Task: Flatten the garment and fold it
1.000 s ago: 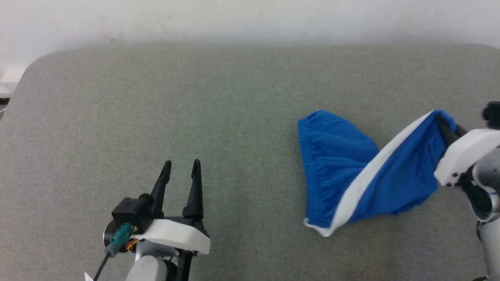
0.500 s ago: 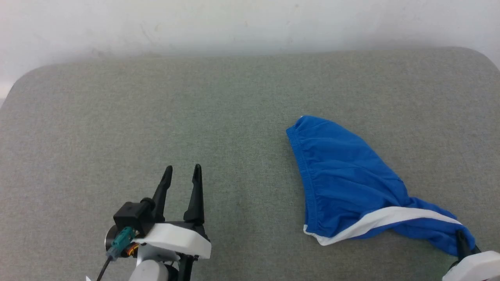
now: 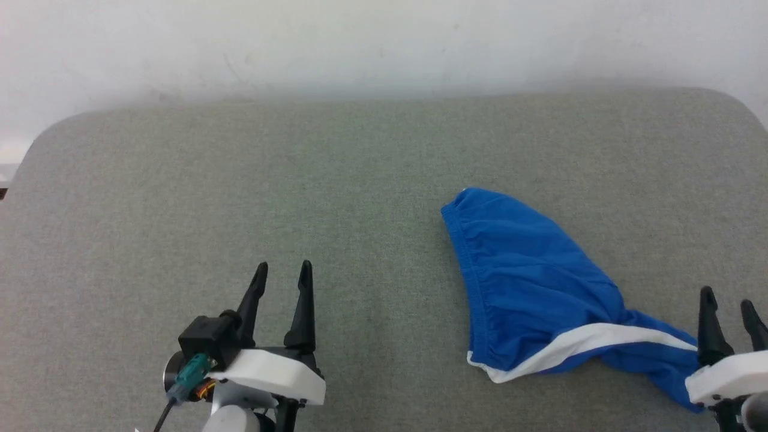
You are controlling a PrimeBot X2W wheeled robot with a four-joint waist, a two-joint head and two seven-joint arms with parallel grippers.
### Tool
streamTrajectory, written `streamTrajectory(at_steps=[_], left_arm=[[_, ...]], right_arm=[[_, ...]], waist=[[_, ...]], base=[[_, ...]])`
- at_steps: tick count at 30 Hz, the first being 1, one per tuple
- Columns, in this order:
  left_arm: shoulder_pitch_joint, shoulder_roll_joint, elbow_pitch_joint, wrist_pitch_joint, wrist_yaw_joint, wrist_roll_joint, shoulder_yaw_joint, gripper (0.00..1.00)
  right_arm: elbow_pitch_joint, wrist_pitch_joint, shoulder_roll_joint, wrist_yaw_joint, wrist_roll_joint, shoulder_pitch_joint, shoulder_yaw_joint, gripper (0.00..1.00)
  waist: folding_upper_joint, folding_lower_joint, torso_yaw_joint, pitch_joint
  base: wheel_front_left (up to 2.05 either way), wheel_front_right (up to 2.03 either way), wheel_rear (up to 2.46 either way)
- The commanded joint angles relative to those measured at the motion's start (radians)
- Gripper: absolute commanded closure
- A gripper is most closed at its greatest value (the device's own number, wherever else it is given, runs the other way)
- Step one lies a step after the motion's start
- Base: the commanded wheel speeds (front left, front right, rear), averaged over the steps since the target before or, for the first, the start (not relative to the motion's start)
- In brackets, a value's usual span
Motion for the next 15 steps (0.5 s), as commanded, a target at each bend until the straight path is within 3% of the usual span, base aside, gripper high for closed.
streamTrajectory(at_steps=[1,15], left_arm=[[0.015,0.0,0.002,-0.005,-0.003,0.004,-0.002,0.0],[0.028,0.0,0.003,-0.005,0.003,0.011,-0.006,0.0]], right_arm=[[-0.024,0.012,0.0,-0.002,-0.01,-0.012,0.013,0.0],[-0.265,-0.084,0.045,-0.002,-0.178,0.064,0.166,0.0]], waist=[[0.0,0.0,0.007,-0.01],[0.0,0.0,0.023,-0.048]], base=[[0.0,0.0,0.0],[0.0,0.0,0.0]])
